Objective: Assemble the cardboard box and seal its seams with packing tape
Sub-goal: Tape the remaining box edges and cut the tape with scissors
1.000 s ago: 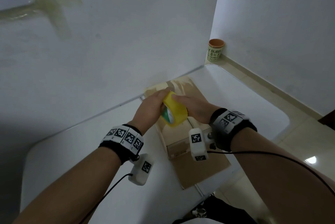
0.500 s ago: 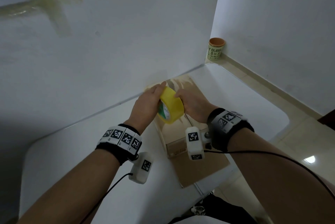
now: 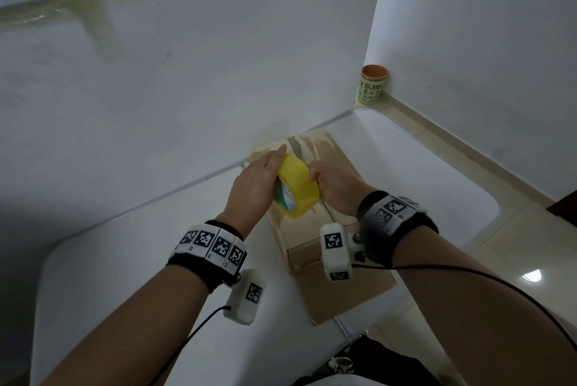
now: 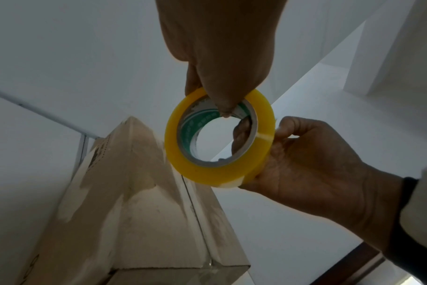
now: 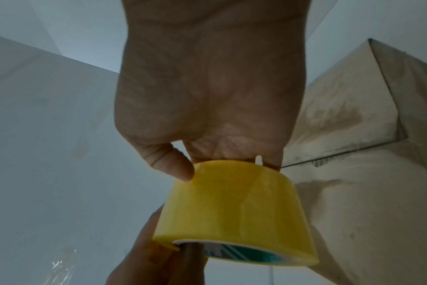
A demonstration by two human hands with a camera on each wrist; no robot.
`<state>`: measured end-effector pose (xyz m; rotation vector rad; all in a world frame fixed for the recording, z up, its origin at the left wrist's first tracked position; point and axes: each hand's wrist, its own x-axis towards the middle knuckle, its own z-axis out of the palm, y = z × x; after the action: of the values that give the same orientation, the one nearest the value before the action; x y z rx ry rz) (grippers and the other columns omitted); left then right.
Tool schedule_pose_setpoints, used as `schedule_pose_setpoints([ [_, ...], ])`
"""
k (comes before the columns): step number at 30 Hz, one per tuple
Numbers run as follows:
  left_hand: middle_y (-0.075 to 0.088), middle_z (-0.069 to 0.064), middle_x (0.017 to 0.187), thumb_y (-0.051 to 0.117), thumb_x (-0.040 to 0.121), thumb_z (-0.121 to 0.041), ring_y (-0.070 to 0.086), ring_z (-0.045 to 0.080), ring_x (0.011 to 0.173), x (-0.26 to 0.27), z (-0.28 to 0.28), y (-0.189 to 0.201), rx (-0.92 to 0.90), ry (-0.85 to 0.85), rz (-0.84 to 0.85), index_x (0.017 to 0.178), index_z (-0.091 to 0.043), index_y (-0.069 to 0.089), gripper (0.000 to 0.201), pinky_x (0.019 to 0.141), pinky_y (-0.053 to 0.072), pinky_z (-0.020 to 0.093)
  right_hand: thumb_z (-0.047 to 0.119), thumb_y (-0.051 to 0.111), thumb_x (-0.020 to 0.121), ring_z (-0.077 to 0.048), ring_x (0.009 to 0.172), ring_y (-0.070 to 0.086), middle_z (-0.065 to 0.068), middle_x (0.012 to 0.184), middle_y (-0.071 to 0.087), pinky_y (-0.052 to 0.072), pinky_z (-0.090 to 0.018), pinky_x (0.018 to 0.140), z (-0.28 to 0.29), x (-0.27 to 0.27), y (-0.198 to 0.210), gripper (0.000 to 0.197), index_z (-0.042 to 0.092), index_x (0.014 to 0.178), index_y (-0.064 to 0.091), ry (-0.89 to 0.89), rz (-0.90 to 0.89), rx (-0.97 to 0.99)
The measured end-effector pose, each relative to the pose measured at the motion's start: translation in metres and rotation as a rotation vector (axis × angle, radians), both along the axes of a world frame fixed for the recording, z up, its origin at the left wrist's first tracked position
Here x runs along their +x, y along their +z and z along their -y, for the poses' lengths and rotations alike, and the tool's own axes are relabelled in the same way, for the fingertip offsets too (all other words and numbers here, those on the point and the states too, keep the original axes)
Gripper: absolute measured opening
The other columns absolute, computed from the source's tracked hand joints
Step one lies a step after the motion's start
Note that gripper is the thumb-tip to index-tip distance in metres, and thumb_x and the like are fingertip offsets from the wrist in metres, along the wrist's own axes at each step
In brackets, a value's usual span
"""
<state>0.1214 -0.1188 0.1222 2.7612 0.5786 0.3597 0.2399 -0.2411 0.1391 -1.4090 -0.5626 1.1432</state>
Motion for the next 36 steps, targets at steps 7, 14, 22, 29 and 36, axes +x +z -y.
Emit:
schedule_pose_setpoints([
  [7, 0.041, 0.013, 0.148, 0.043, 0.096, -0.009, 0.05, 0.033, 0.124, -0.001, -0.002, 0.002, 0.038, -0.009, -0.069, 0.151, -0.015, 0.025, 0.058, 0.09, 0.049, 0.045, 0.036, 0.054, 0.095, -0.035, 0.119, 0.057, -0.018, 0.127, 0.061, 0.041, -0.049, 0.107, -0.001, -0.002, -0.005, 0.048, 0.002, 0.129, 0.056, 0.134, -0.01, -0.037],
  [14, 0.049, 0.017, 0.141, 0.051, 0.093, -0.007, 0.056, 0.037, 0.118, -0.005, -0.011, -0.007, -0.034, -0.061, 0.017, 0.147, -0.014, 0.036, 0.057, 0.089, 0.05, 0.05, 0.015, 0.039, 0.101, -0.038, 0.126, 0.049, -0.024, 0.137, 0.051, 0.039, -0.045, 0.108, 0.003, 0.0, -0.012, 0.042, -0.008, 0.137, 0.043, 0.147, -0.178, 0.023],
  [22, 0.041, 0.014, 0.147, 0.044, 0.095, -0.008, 0.052, 0.034, 0.121, -0.003, 0.0, 0.006, 0.136, -0.027, -0.15, 0.153, -0.017, 0.02, 0.063, 0.084, 0.049, 0.044, 0.015, 0.037, 0.096, -0.015, 0.065, 0.044, -0.005, 0.07, 0.045, 0.039, -0.029, 0.064, 0.002, -0.002, -0.007, 0.025, 0.014, 0.073, 0.046, -0.003, -0.044, -0.001],
  [29, 0.038, 0.011, 0.15, 0.043, 0.096, -0.01, 0.048, 0.031, 0.126, -0.003, 0.003, 0.009, 0.157, 0.003, -0.17, 0.153, -0.018, 0.019, 0.062, 0.087, 0.047, 0.043, 0.016, 0.038, 0.08, -0.016, 0.066, 0.036, -0.004, 0.073, 0.032, 0.032, -0.03, 0.062, -0.001, -0.004, -0.006, 0.008, 0.02, 0.075, 0.035, 0.008, -0.051, 0.041],
  [36, 0.041, 0.012, 0.148, 0.046, 0.094, -0.007, 0.05, 0.033, 0.125, -0.002, 0.003, 0.002, 0.112, -0.007, -0.113, 0.151, -0.016, 0.027, 0.06, 0.084, 0.05, 0.046, 0.005, 0.037, 0.073, -0.019, 0.061, 0.024, -0.004, 0.068, 0.022, 0.023, -0.029, 0.055, -0.002, -0.008, -0.005, 0.02, 0.02, 0.066, 0.026, -0.036, -0.006, -0.004],
])
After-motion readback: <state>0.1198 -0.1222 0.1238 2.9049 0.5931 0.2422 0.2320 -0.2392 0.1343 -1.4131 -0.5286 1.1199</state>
